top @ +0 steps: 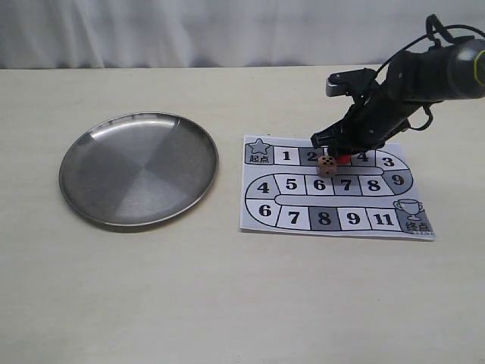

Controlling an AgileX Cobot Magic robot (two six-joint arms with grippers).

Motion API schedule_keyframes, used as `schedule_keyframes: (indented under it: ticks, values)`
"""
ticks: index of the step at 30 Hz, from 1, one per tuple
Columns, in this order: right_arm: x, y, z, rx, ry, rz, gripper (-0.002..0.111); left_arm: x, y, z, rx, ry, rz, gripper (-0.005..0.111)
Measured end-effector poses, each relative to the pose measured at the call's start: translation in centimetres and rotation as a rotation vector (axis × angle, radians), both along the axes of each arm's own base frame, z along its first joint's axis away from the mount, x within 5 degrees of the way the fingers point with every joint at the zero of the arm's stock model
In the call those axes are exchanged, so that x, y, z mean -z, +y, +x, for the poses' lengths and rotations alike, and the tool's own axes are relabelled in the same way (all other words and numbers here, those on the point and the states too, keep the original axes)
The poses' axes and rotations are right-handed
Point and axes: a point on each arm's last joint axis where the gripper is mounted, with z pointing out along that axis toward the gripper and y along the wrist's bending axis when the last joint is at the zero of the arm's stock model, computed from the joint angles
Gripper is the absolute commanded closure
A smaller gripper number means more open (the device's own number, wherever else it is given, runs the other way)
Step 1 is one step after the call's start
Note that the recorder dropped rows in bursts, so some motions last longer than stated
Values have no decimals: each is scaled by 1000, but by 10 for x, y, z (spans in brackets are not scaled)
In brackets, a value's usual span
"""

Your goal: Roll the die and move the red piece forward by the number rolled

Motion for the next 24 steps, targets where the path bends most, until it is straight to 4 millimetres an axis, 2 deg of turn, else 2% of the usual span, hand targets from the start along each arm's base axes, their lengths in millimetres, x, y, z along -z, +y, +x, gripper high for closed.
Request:
schedule_keyframes:
  ticks: [14,16,22,24]
  values:
    - [-4,0,0,4,9,8,104,0,0,0,0,0,0,107]
    - [-17,0,0,2,-6,11,104,0,0,0,0,0,0,107]
    - [-88,-4,-3,2,-178,-14,104,0,0,0,0,0,0,107]
    - [-104,-6,-6,6,-221,-24,104,0,0,0,0,0,0,107]
